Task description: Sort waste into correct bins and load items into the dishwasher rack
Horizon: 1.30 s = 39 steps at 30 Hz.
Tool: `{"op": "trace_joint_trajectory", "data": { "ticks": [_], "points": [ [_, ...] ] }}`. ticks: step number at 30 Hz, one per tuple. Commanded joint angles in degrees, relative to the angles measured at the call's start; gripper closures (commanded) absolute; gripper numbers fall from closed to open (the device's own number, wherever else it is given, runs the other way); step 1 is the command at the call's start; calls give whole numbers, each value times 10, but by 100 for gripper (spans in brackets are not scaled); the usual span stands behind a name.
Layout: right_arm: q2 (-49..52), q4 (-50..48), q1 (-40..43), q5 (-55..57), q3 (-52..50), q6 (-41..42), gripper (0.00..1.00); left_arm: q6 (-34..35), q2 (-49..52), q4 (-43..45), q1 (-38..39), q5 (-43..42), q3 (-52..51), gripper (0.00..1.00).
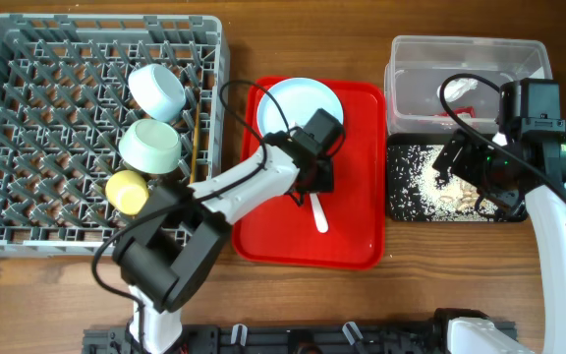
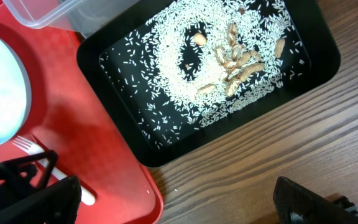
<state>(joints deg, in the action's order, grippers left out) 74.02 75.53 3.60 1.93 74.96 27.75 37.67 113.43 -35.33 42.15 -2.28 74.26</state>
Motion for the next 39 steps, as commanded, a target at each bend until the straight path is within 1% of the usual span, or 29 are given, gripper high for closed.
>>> {"op": "trace_joint_trajectory", "data": {
  "ticks": [1, 7, 11, 13, 17, 26, 31, 36, 39],
  "points": [
    [1, -5, 2, -5, 10, -8, 0, 7, 21, -18, 14, 54, 3, 38],
    [1, -7, 2, -6, 10, -7, 0, 8, 36, -31, 27, 63, 3, 39],
    [1, -7, 2, -5, 10, -8, 0, 8, 42, -35, 34, 63, -5, 46],
    [1, -7, 2, -5, 10, -8, 0, 8, 42, -38, 34, 63, -5, 60],
    [1, -7, 2, -10, 10, -7, 0, 8, 42, -45, 34, 63, -5, 77],
    [1, -5, 2, -10, 10, -8, 0, 8, 41, -59, 34, 63, -5, 86],
    [1, -5, 2, -9, 10, -8, 0, 8, 39, -76, 33, 63, -3, 96],
    [1, -5, 2, -9, 10, -8, 0, 7, 14, -82, 33, 64, -3, 96],
    [1, -4, 2, -9, 10, -8, 0, 7, -18, -82, 33, 81, -3, 96]
  ]
}}
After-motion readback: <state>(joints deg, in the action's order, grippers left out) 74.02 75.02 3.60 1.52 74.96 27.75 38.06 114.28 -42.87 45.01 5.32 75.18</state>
